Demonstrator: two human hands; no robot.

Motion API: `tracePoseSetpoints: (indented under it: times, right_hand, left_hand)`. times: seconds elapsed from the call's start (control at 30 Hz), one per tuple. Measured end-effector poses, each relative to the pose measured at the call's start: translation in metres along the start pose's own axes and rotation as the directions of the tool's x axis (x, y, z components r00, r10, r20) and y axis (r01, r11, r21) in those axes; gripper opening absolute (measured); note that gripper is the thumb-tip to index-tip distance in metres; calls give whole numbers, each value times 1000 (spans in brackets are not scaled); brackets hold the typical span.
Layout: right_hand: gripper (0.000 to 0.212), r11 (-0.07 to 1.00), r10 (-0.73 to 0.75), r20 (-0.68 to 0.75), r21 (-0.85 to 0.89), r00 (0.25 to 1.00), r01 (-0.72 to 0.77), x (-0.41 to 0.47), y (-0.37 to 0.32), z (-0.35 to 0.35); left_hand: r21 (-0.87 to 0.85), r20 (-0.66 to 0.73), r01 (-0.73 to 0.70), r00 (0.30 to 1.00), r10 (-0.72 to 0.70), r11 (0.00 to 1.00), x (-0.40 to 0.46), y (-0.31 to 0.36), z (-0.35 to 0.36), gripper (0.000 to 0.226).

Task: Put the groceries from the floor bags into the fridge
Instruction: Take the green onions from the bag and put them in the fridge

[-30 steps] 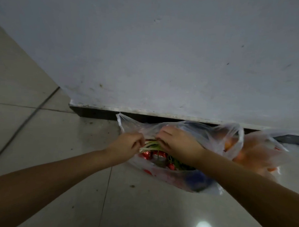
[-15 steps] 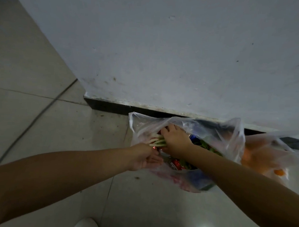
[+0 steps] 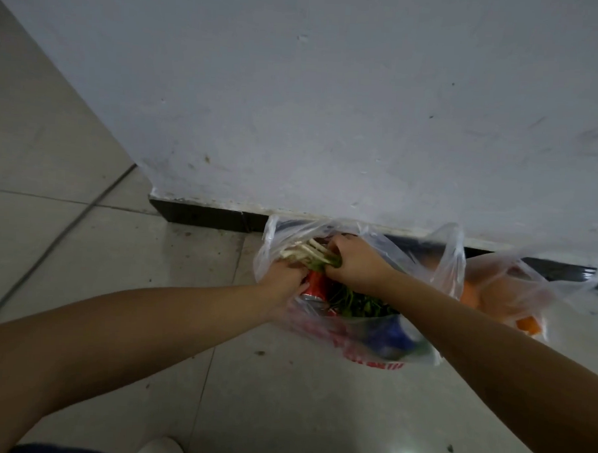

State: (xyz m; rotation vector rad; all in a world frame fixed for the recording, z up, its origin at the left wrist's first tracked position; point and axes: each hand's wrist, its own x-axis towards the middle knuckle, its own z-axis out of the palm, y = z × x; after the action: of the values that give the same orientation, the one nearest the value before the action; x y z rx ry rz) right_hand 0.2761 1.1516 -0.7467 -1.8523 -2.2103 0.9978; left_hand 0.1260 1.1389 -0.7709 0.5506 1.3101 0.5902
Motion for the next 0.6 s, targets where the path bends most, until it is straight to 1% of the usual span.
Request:
tracePoseSetpoints:
  times: [0.07,0.1,0.17,0.23,0.3,0.37,0.43,0.47,0.53,0.57,0.6]
  right_hand:
    - [22,999,20,75,-43,997,-17,-2,-2,2]
    - [24,999,13,117,-54,993,-7,-4,-3,4]
    - [37,996,-24,172,-83,985,39,-9,-4,12]
    - [46,979,-52,151,-189,987,80,-12,-4,21]
    - [44,965,-48,81,-252,996,67,-9,-7,27]
    - [35,983,-29,48,-182,998,37,-4,-9,22]
    - [30,999,-32,58,-24,998,33,-2,-9,12]
    - [30,998,-36,57,52,998,33,-3,-8,7]
    - [29,983,-7,10,182,1000,5,-7,-3,1]
    - [26,969,34,-11,244,999,-30,-9,0,0]
    - [19,945,73,-23,320,997,-62,-11,2,-1]
  left_hand:
    - [-58,51,51,998,-48,997,6,4,1,43]
    - [-48,84,65,995,-61,997,7,6,2,46]
    - [30,120,74,990,-77,997,7,10,1,44]
    - [116,139,72,986,-88,991,4,12,1,47]
    - [138,185,69,978,-94,988,5,13,1,55]
    - [162,197,67,975,-98,985,5,17,0,63]
    - [175,212,42,974,-80,984,6,18,-2,64]
    - [161,221,25,973,-61,987,8,17,-4,61]
    - [136,226,-6,974,-25,991,10,18,-4,43]
    - [119,225,-7,974,-20,993,10,19,-2,30]
    - [94,224,-2,974,-19,996,11,20,0,22]
